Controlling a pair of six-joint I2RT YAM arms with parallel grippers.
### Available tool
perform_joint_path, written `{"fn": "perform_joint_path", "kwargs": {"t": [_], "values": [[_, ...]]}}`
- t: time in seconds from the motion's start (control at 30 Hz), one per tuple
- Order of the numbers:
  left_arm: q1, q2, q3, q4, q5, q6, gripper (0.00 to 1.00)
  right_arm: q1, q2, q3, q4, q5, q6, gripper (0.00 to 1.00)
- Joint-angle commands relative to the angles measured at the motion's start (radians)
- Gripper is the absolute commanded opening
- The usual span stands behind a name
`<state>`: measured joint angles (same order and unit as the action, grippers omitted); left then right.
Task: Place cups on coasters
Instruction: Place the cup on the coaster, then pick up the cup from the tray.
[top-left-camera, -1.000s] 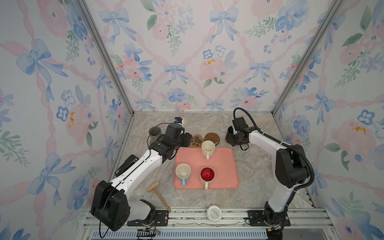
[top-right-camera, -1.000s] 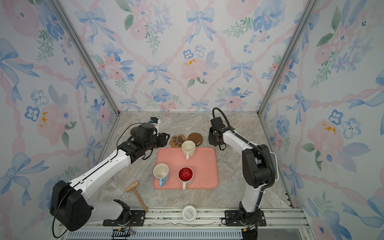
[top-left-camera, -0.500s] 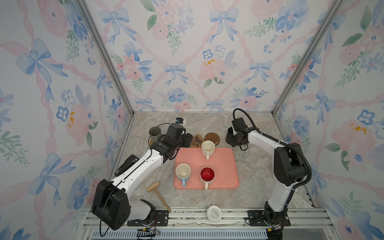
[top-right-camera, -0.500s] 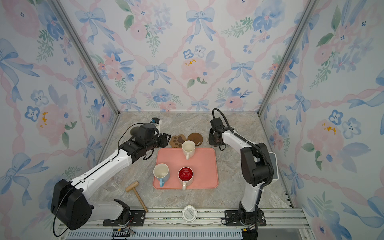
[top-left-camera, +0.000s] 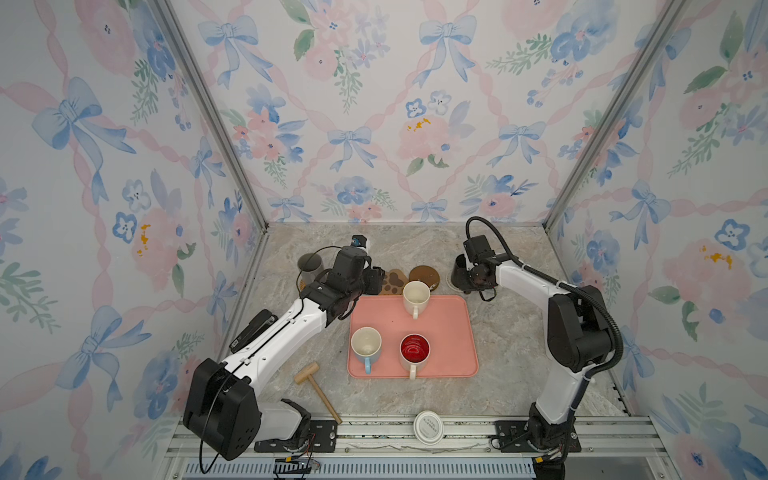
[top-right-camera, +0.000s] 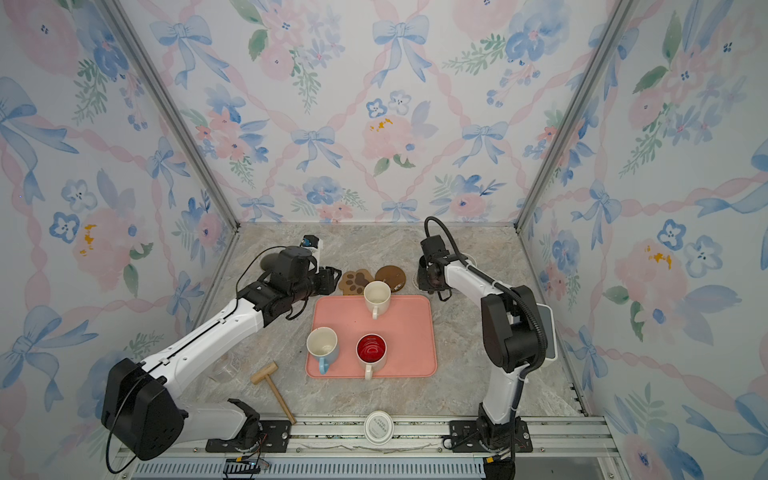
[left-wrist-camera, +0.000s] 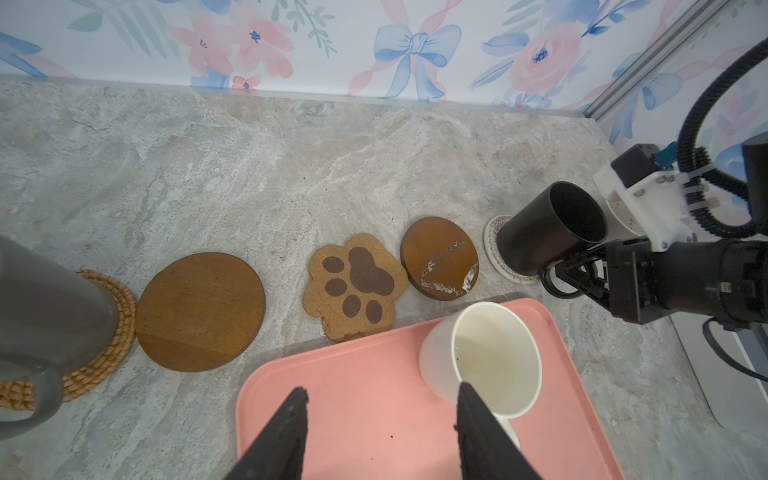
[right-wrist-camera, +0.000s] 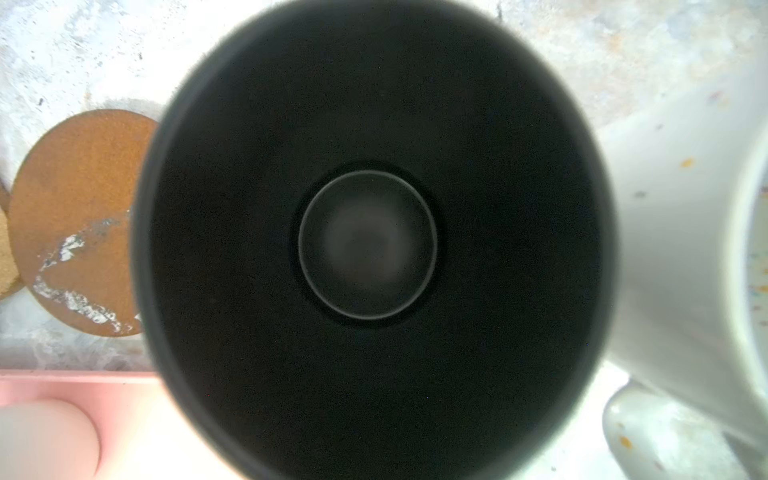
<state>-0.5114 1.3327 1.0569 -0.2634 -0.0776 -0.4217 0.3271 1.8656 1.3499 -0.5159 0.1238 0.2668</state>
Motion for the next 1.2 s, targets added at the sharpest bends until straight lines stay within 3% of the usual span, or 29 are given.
{"fn": "perform_joint_path", "kwargs": {"t": [0.0,0.13,0.33,0.63,0.9,1.17], "values": [[-0.006,0.004,0.017,-0.015,-0.014,0.02,0.54,-0.007,-0.022,0.007,0.03,0.008,-0.001,0.32],[-0.006,0.002,0.018,-0.015,-0.012,0.019,0.54,-0.007,-0.036,-0.002,0.026,0.008,0.0,0.46],[-0.007,-0.003,0.02,-0.014,-0.001,0.018,0.54,-0.001,-0.079,-0.021,0.011,0.01,0.013,0.57],[-0.059,0.007,0.048,-0.056,0.035,0.028,0.54,0.043,-0.233,-0.065,-0.034,0.083,0.057,0.63],[-0.187,0.054,0.104,-0.179,-0.01,0.029,0.54,0.122,-0.399,-0.06,-0.044,0.133,0.129,0.67],[-0.315,0.097,0.102,-0.211,-0.035,-0.033,0.53,0.164,-0.49,-0.082,0.079,0.122,0.217,0.68]]}}
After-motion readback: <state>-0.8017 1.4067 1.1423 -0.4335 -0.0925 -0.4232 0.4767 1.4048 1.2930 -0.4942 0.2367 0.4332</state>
